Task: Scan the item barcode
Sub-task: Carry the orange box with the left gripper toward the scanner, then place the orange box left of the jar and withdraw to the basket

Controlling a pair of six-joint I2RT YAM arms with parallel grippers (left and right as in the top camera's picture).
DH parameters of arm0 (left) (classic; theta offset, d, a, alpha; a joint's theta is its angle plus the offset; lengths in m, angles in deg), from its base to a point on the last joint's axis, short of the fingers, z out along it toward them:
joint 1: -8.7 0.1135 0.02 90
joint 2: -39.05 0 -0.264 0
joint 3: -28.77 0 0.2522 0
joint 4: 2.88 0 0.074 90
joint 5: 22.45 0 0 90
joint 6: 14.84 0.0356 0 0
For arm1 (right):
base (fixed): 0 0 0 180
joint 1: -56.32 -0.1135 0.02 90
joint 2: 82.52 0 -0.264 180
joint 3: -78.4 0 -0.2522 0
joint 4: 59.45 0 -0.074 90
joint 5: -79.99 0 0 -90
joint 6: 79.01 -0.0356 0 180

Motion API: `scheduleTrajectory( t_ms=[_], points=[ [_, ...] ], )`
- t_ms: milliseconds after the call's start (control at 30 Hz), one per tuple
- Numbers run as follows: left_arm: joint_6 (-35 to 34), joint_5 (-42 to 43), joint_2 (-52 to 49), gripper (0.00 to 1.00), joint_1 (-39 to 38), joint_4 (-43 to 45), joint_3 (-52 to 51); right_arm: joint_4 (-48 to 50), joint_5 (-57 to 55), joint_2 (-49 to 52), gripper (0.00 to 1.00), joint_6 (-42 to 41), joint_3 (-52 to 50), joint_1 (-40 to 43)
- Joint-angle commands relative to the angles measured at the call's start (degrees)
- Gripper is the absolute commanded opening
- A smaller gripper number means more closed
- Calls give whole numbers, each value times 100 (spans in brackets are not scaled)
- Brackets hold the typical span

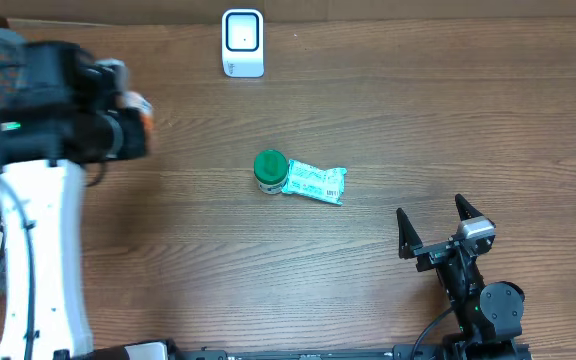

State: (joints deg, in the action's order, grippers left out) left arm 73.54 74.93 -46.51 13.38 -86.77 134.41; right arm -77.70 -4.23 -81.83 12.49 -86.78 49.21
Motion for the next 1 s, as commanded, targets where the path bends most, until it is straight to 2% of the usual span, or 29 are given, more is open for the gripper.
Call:
scheduleTrajectory(
  t_ms=[0,167,300,500,633,800,867,967],
  points=[
    [-426,-352,-31,5,-446,546,-826,24,26,-42,100,7,-59,7],
    [-638,-352,-59,4,-1150,2155,-2267,26,26,-42,100,7,-59,7],
    [-894,-354,-149,5,-1473,2938,-2905,26,26,-42,100,7,-59,7],
    [-1333,-354,-341,6,-1663,3606,-3355,26,26,-42,100,4,-59,7],
    [-1388,-345,-658,7,-1672,3788,-3366,26,26,-42,100,7,-59,7],
    [-1486,-258,-1110,28,-1674,3886,-3366,26,26,-42,100,4,-61,7],
    [-1493,-195,-1185,43,-1672,3960,-3364,26,26,-42,100,4,-59,7],
    [-1491,-197,-1163,56,-1668,4013,-3270,24,26,-42,100,4,-61,7]
  ],
)
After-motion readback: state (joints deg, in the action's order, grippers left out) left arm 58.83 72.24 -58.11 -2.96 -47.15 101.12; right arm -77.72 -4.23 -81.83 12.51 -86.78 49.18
